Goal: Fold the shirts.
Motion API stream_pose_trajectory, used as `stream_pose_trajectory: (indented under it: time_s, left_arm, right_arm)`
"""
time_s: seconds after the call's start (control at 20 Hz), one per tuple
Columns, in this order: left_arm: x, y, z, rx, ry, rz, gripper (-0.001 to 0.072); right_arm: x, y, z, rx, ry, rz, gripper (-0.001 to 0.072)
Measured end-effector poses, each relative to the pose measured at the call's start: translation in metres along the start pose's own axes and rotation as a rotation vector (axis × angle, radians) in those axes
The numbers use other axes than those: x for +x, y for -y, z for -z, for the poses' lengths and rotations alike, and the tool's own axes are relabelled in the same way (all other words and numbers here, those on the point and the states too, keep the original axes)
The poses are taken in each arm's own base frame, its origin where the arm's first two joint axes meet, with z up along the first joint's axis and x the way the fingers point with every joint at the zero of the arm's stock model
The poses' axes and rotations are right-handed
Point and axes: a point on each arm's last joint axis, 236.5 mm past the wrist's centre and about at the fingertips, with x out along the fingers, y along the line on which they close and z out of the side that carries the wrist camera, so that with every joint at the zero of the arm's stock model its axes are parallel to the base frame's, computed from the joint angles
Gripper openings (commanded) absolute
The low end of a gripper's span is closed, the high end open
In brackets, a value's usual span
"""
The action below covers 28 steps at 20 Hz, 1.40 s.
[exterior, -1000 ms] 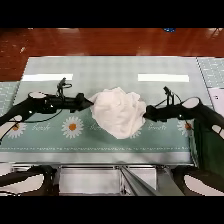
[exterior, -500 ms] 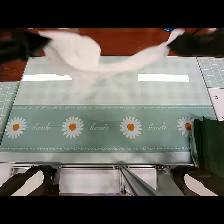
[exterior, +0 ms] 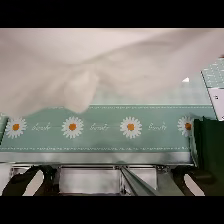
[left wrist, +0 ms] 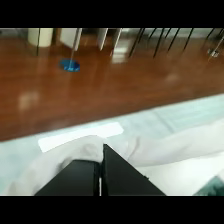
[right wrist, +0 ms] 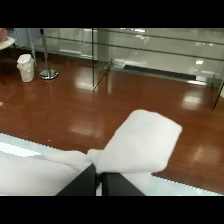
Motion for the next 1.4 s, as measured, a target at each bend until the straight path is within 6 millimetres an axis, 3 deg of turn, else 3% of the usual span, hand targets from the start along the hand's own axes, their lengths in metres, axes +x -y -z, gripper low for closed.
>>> stream_pose_trajectory:
  time_s: [0.1, 0.25, 0.4, 0.6, 0.75, 0.9, 1.1, 1.4]
  left_arm:
    - [-0.021, 0.014, 0.020, 0.029, -0.064, -0.025, 0.0012]
    - [-0.039, 0.011, 0.064, -0.002, -0.188, -0.098, 0.0012]
    - [-0.035, -0.011, 0.124, -0.115, -0.340, -0.143, 0.0012]
    - [-0.009, -0.051, 0.227, -0.347, -0.585, -0.157, 0.0012]
    - [0.027, -0.087, 0.299, -0.520, -0.669, -0.177, 0.0012]
    - [0.074, -0.120, 0.341, -0.624, -0.649, -0.190, 0.0013]
    - [0.143, -0.165, 0.365, -0.705, -0.596, -0.208, 0.0012]
    - [0.234, -0.223, 0.380, -0.767, -0.601, -0.211, 0.0019]
  right_arm:
    - [-0.024, -0.002, 0.010, -0.003, -0.026, 0.022, 0.0025]
    - [-0.038, 0.000, 0.047, 0.031, -0.137, 0.049, 0.0026]
    - [-0.026, 0.002, 0.105, 0.093, -0.302, 0.047, 0.0025]
    - [0.010, 0.006, 0.191, 0.179, -0.516, 0.030, 0.0024]
    - [0.046, 0.012, 0.250, 0.244, -0.644, 0.029, 0.0024]
    - [0.094, 0.025, 0.297, 0.289, -0.740, 0.042, 0.0024]
    - [0.166, 0.047, 0.349, 0.339, -0.818, 0.070, 0.0025]
    - [0.273, 0.076, 0.390, 0.387, -0.849, 0.087, 0.0026]
